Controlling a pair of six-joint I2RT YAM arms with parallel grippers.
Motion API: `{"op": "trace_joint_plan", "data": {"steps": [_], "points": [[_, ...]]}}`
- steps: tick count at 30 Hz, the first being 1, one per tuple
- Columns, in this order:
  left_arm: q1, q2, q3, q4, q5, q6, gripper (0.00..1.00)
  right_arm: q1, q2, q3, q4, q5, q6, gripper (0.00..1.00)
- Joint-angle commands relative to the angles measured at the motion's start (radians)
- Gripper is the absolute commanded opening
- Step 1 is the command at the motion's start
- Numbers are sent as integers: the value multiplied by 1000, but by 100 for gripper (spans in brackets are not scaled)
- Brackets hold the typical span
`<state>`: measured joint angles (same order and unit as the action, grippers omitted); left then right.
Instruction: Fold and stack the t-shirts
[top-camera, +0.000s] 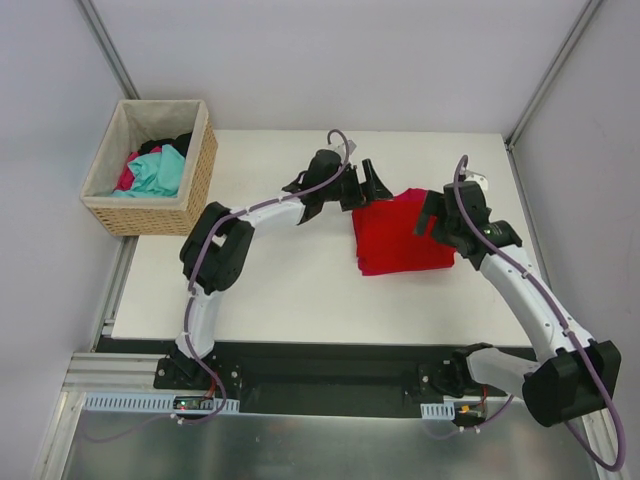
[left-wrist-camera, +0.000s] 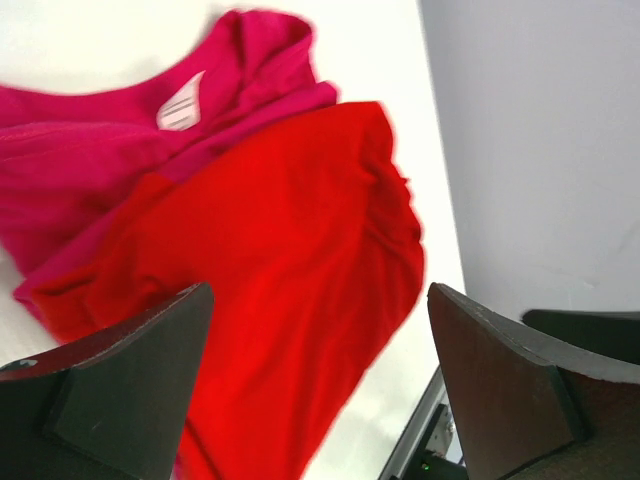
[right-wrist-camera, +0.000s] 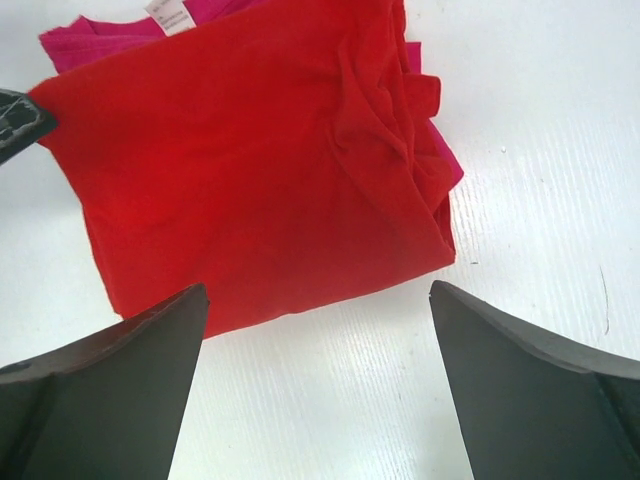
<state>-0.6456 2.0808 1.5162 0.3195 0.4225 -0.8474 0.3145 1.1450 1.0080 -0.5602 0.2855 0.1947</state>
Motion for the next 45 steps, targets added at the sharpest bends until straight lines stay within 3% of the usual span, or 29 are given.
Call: {"op": "trace_joint_plan", "data": {"steps": [1, 18, 31, 45], "points": [[9, 77, 55, 19, 42, 5, 89, -2, -16, -28, -18, 43, 6, 97], [24, 145, 78, 67, 91, -22, 89, -32, 183, -78, -70, 222, -3, 97], [52, 111, -7, 128, 116, -53, 89, -111, 344, -86, -93, 290, 32, 97], [78, 67, -71, 165, 128, -67, 88, -126, 329, -46, -165, 322, 64, 97]]}}
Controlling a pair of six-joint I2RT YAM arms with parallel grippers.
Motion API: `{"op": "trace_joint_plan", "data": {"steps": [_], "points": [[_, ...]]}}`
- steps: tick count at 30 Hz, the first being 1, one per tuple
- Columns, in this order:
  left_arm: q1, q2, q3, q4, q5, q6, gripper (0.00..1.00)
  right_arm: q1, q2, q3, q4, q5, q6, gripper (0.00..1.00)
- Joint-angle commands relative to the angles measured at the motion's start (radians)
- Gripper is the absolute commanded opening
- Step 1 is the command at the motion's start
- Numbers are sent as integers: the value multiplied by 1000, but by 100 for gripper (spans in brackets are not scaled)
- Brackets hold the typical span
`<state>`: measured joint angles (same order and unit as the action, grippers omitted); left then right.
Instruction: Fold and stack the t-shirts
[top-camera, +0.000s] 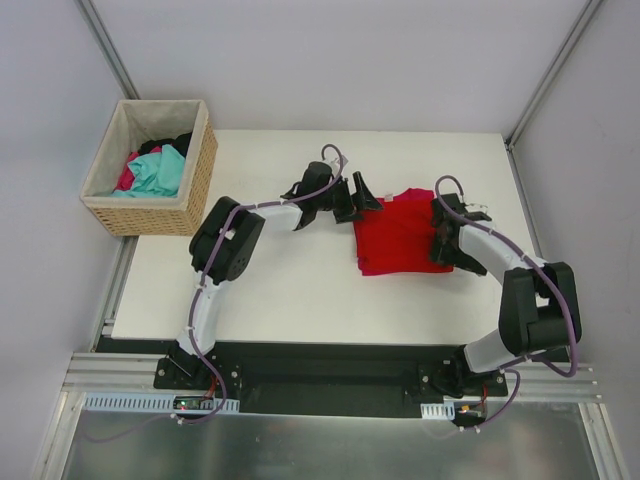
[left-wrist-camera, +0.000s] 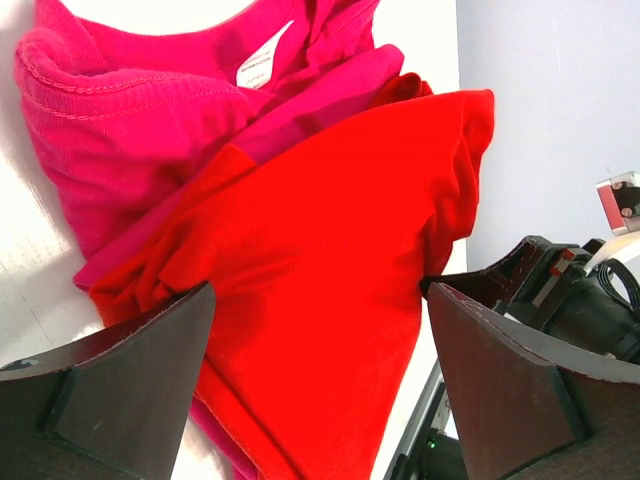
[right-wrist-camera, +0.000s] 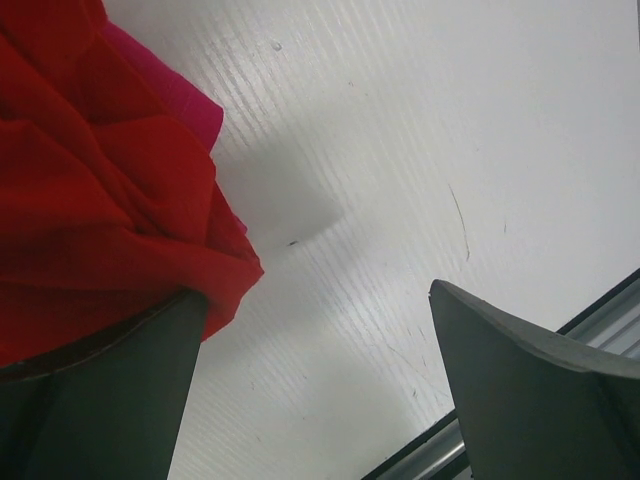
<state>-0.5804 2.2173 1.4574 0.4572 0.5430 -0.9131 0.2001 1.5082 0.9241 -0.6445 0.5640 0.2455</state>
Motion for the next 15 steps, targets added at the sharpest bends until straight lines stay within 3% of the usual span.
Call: {"op": "trace_joint_plan", "data": {"steps": [1, 9, 13, 15], "points": [[13, -83, -15, 29, 8, -3, 88, -8, -49, 50, -84, 16, 11, 97], [-10, -260, -48, -38, -3, 54, 89, 56, -206, 177, -32, -104, -52, 97], [-16, -335, -37, -210, -43, 149, 89, 62, -177, 258, -29, -115, -78, 97], [-18, -375, -78, -215, -49, 154, 89, 62, -151, 274, -23, -110, -86, 97]]}}
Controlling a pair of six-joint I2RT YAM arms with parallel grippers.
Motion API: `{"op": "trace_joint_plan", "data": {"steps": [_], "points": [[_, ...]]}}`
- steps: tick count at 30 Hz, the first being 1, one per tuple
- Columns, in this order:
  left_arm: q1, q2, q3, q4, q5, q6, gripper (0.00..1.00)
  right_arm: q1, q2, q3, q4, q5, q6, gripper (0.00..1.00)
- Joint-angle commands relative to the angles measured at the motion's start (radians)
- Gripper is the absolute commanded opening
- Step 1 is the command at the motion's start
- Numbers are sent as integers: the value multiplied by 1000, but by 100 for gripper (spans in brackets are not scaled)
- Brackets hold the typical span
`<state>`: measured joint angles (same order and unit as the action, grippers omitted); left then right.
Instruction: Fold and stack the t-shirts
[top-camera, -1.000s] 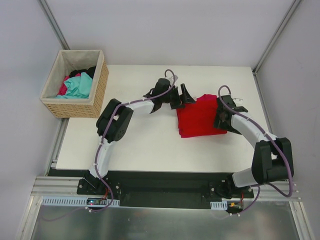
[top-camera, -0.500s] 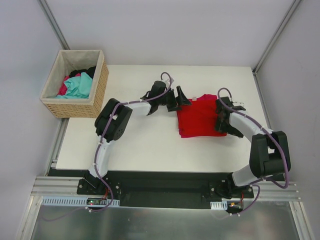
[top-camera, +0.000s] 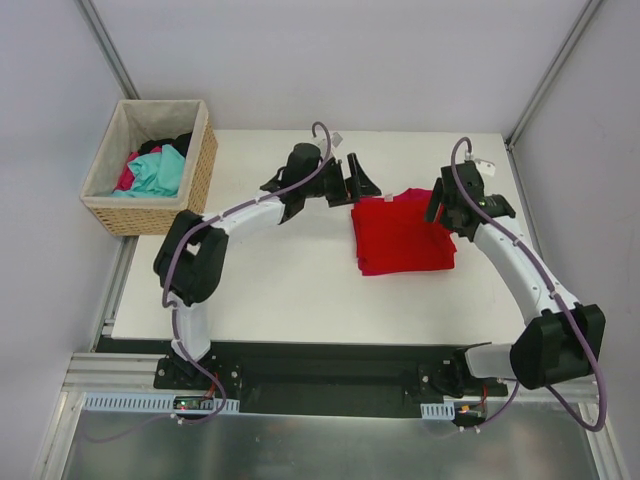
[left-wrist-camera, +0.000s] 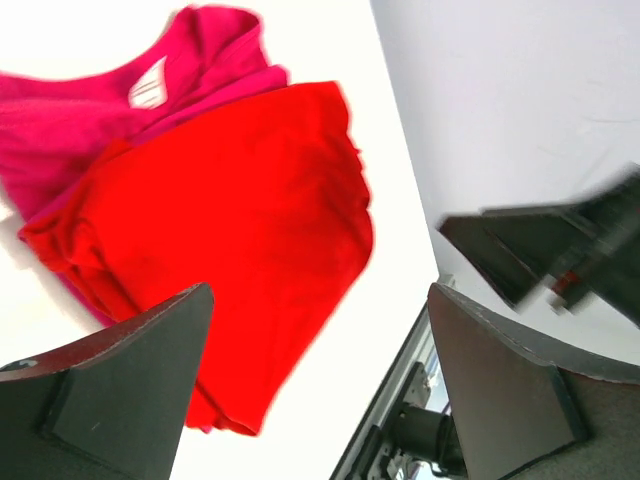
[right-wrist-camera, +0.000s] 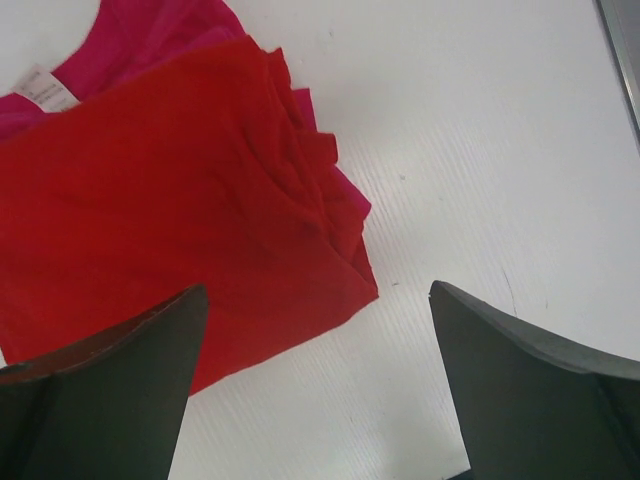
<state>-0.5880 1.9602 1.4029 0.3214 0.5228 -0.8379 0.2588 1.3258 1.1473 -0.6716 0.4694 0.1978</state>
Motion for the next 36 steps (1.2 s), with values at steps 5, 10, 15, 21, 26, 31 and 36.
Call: {"op": "trace_joint_plan", "data": {"steps": [5, 10, 15, 21, 26, 31, 36], "points": [[-42, -152, -111, -70, -32, 69, 89, -12, 159, 94, 38, 37, -51, 97], [-94, -130, -142, -42, -34, 53, 89, -69, 259, 129, 69, -8, -52, 97], [-113, -72, -180, 30, -12, 10, 89, -110, 351, 164, 87, -2, -66, 97], [-115, -29, -191, 41, -10, 20, 89, -154, 435, 183, 110, -21, -69, 97], [-115, -14, -203, 47, -3, 20, 89, -155, 470, 203, 113, -43, -67, 97], [-115, -55, -240, 51, -15, 28, 89, -147, 353, 186, 131, -95, -64, 97], [-115, -139, -278, 15, -49, 56, 89, -112, 208, 202, 120, -265, -61, 97]]}}
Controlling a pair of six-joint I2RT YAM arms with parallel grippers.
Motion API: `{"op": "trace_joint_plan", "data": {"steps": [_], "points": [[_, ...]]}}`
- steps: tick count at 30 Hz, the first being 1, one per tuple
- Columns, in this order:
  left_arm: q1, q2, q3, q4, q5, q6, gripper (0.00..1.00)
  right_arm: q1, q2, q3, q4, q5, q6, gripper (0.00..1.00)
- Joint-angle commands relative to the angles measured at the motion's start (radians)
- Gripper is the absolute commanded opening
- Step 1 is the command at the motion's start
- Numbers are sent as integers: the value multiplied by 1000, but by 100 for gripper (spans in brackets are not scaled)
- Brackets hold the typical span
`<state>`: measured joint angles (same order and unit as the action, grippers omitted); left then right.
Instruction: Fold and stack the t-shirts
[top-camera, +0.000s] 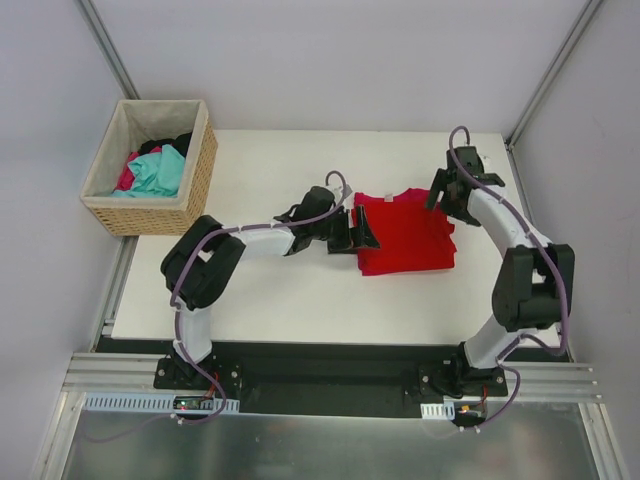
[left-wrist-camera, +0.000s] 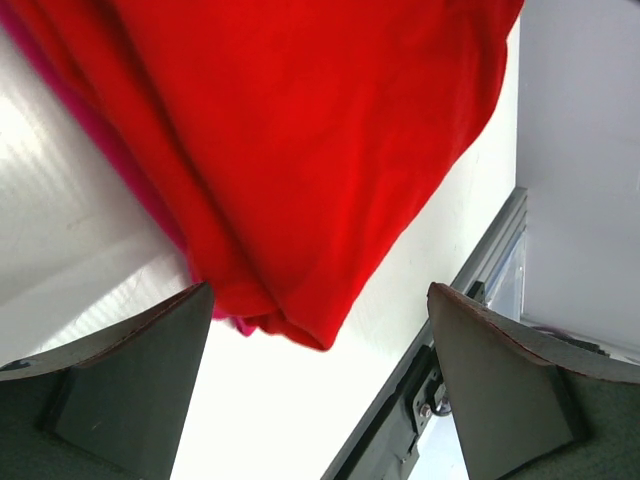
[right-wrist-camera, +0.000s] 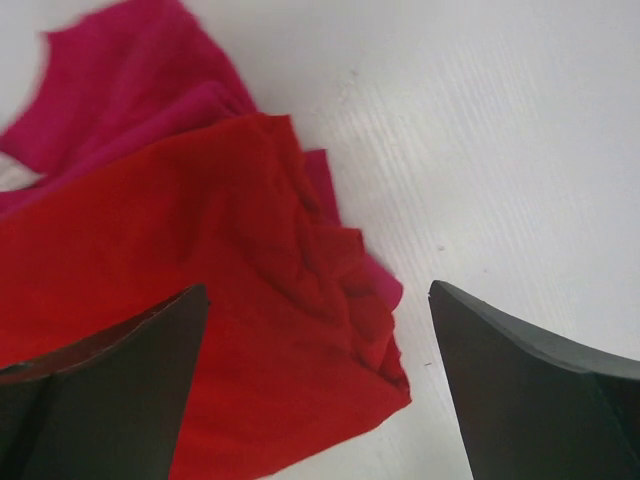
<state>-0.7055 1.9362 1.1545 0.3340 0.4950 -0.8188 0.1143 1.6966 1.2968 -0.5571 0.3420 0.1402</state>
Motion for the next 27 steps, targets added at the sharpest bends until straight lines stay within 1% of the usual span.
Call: {"op": "trace_joint_plan", "data": {"steps": [1, 5, 6, 9, 10, 11, 14, 20, 23, 25, 27], "points": [[4, -129, -56, -4, -29, 40, 89, 44, -179, 62, -9, -150, -1, 97], [5, -242, -113, -87, -101, 63, 89, 117, -287, 19, 16, -219, 2, 97], [6, -265, -125, -113, -140, 78, 89, 128, -340, -14, 45, -241, 7, 96], [5, -359, -157, -240, -223, 116, 93, 169, -414, -56, 75, -276, 22, 97], [5, -381, -159, -322, -281, 125, 97, 182, -428, -76, 75, -276, 28, 97], [6, -414, -161, -361, -305, 135, 99, 205, -442, -83, 71, -275, 29, 97], [8, -479, -176, -450, -368, 153, 99, 252, -497, -131, 69, -264, 24, 97], [9, -588, -257, -495, -417, 127, 99, 294, -615, -214, 72, -253, 36, 96], [8, -632, -285, -504, -424, 116, 99, 303, -669, -225, 66, -254, 27, 97], [9, -649, -297, -513, -437, 113, 99, 314, -707, -267, 104, -236, 21, 97], [9, -669, -306, -521, -441, 110, 99, 318, -716, -263, 85, -198, 36, 97]]}}
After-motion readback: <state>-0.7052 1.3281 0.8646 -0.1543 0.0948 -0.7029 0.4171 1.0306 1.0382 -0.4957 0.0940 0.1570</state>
